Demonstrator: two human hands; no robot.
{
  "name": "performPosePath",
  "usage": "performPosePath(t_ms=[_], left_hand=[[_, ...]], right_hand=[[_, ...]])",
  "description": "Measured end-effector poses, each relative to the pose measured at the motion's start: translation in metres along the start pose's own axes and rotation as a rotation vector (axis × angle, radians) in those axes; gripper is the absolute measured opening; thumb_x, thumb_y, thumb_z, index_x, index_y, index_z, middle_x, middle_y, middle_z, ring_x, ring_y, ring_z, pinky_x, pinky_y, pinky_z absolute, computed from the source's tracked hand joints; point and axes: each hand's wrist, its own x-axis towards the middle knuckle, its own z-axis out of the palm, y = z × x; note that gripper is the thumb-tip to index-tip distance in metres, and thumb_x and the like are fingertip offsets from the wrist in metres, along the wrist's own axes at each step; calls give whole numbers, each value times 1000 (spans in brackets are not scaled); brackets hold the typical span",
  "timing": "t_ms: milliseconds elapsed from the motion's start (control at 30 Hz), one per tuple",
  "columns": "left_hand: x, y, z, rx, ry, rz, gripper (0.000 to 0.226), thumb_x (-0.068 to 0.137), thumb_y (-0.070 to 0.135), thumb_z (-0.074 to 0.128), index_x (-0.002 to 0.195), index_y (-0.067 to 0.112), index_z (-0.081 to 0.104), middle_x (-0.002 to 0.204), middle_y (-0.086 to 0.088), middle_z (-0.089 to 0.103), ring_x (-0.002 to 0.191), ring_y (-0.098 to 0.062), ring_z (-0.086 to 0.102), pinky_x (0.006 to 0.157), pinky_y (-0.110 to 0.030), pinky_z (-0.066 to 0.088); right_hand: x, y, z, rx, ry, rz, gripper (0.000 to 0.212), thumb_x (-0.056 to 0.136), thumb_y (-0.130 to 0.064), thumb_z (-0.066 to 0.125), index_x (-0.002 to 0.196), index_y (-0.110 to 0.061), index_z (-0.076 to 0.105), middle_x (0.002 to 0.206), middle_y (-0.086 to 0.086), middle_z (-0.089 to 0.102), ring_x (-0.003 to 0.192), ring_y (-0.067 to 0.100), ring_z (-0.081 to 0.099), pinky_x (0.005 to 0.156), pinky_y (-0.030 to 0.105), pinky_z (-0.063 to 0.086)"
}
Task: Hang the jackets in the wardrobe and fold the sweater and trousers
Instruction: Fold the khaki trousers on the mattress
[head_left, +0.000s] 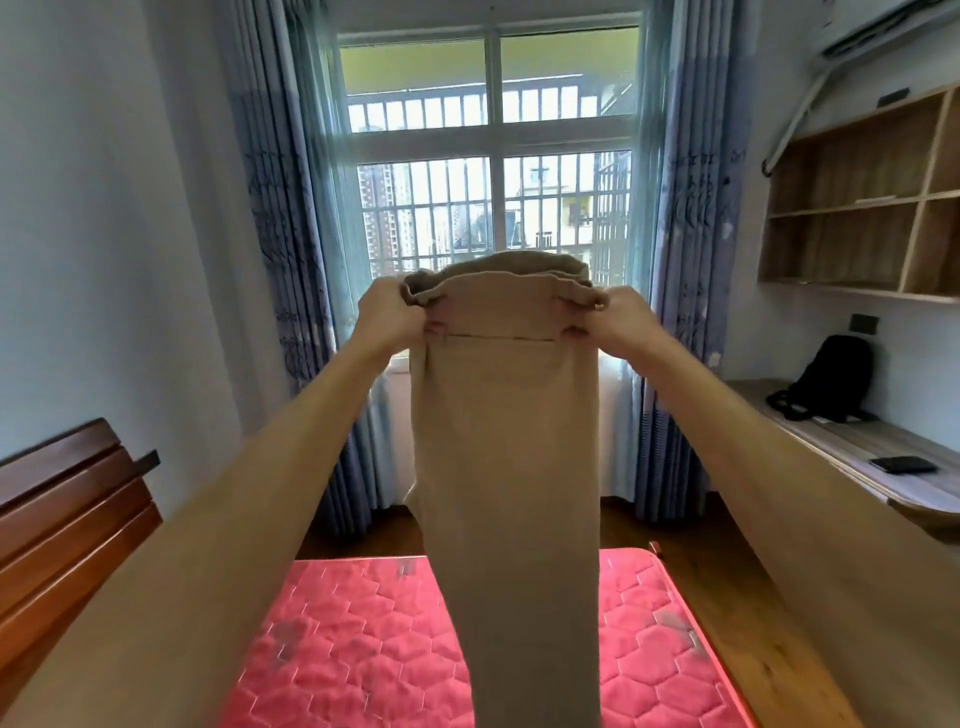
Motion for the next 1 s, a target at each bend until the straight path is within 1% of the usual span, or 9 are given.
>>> performPosePath(t_ms=[167, 333, 433, 600, 700, 800, 867, 933, 1000], left_hand=[[23, 4, 1, -42, 70, 270, 21, 69, 19, 76, 81, 37, 73, 89, 1, 72, 98, -30, 71, 91, -48, 57], [11, 7, 0, -14, 105, 359, 30, 72, 14, 77, 80, 42, 73, 89, 12, 71, 97, -20, 70, 87, -43, 58], [-7, -7, 0, -59, 56, 312, 23, 68, 12, 76, 88, 24, 76, 98, 5, 74, 100, -29, 71, 86, -47, 58], [-75, -62, 11, -50, 41, 125, 18, 81, -8, 69, 96, -12, 61, 107, -4, 71, 93, -32, 70, 56, -34, 59], [-159, -126, 37, -134, -37, 3, 22, 82, -7, 70, 104, -4, 69, 93, 6, 70, 75, -13, 63, 50, -26, 53], [-277, -208, 72, -221, -122, -260, 22, 76, -13, 70, 91, 2, 73, 88, 9, 70, 67, -9, 59, 52, -28, 52], [-363, -256, 92, -215, -204, -473, 21, 67, 2, 75, 77, 20, 78, 77, 11, 72, 58, -14, 59, 47, -28, 51], [-441, -292, 109, -156, -293, -629, 16, 66, 22, 80, 78, 32, 80, 61, 11, 65, 54, -15, 54, 43, -22, 46], [-511, -314, 122, -105, -405, -735, 10, 78, 15, 80, 80, 25, 79, 57, 13, 60, 54, -8, 50, 46, -18, 40]], right_hand=[[15, -3, -11, 128, 109, -160, 23, 91, -14, 68, 113, -18, 73, 107, 8, 74, 106, 25, 69, 93, 46, 56], [0, 3, -6, 123, 129, -237, 20, 97, -19, 61, 115, -14, 69, 101, -2, 69, 92, 9, 63, 78, 13, 51], [-20, 16, 1, 173, 84, -216, 16, 97, -15, 61, 111, -16, 69, 98, -3, 69, 89, 8, 64, 83, 19, 53], [-92, 64, 18, 268, -66, -93, 10, 99, -13, 60, 104, -14, 68, 102, 3, 69, 93, 13, 65, 88, 25, 57], [-170, 131, 39, 229, -152, 39, 17, 93, -20, 64, 107, -12, 70, 103, 8, 74, 94, 20, 68, 85, 38, 57], [-291, 212, 62, 132, -226, 227, 13, 84, -23, 67, 97, -23, 71, 80, -15, 74, 75, 2, 65, 72, 26, 53], [-379, 258, 74, 128, -308, 387, 15, 84, -19, 72, 96, -28, 70, 74, -22, 71, 70, -6, 58, 68, 23, 48], [-457, 303, 80, 52, -382, 565, 22, 88, -7, 72, 94, -28, 71, 74, -17, 72, 74, 0, 57, 68, 25, 47], [-525, 341, 79, -3, -481, 720, 17, 90, -8, 69, 96, -24, 73, 85, -7, 76, 81, 6, 59, 74, 28, 50]])
